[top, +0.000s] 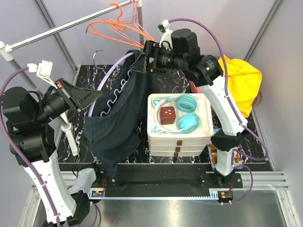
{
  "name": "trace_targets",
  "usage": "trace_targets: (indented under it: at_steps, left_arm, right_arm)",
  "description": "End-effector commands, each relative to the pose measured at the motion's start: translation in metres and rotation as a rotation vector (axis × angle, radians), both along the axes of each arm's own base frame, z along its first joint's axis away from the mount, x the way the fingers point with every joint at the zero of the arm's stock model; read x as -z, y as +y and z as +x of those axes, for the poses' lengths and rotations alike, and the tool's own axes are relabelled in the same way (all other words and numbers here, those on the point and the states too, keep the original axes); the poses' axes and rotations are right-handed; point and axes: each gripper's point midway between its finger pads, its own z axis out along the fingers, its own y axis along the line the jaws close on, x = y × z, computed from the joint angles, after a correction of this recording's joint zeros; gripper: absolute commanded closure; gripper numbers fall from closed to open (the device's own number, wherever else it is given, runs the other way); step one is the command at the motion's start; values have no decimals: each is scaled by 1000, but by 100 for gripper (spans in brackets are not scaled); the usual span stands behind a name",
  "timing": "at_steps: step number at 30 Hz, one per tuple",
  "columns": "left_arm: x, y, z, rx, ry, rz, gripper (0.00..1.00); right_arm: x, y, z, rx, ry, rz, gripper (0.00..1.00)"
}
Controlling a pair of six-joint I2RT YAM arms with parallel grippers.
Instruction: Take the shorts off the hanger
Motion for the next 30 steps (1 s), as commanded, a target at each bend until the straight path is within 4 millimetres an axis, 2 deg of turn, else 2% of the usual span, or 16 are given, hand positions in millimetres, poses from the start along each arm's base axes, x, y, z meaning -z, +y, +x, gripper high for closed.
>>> trace_targets:
  at_steps: [1,5,8,12,13,15,16,17,23,30]
  left_arm:
    - [-21,-10,-13,78,-130,28,100]
    - [-25,-14,-16,119,-146,34,100]
    - [-28,-16,-20,138,-161,38,100]
    - [-27,-18,-22,150,-162,36,100]
    - [-27,-18,-24,159,-164,39,100]
    - [-27,-20,-24,173,-171,41,100]
    - [-27,-21,-26,190,-172,39,100]
    - [-28,-22,-27,199,-189,42,100]
    - [-33,-26,-34,235,-234,30,100]
    - [-44,-27,-31,241,-250,10,100]
  right_arm:
    - [-34,1,21,97,-125,75,20]
    - [-25,-8,41,210,-134,34,28]
    - [-21,-13,52,271,-145,13,44]
    - [-20,-27,63,361,-165,-20,71]
    - [-19,-30,66,377,-173,-31,83]
    - [-17,-40,71,408,-171,-48,90]
    - [-17,-43,73,415,-170,-53,97]
    - [-14,-46,75,419,-166,-60,100]
    - [3,-77,91,473,-119,-124,100]
    - [18,-95,86,476,-93,-195,100]
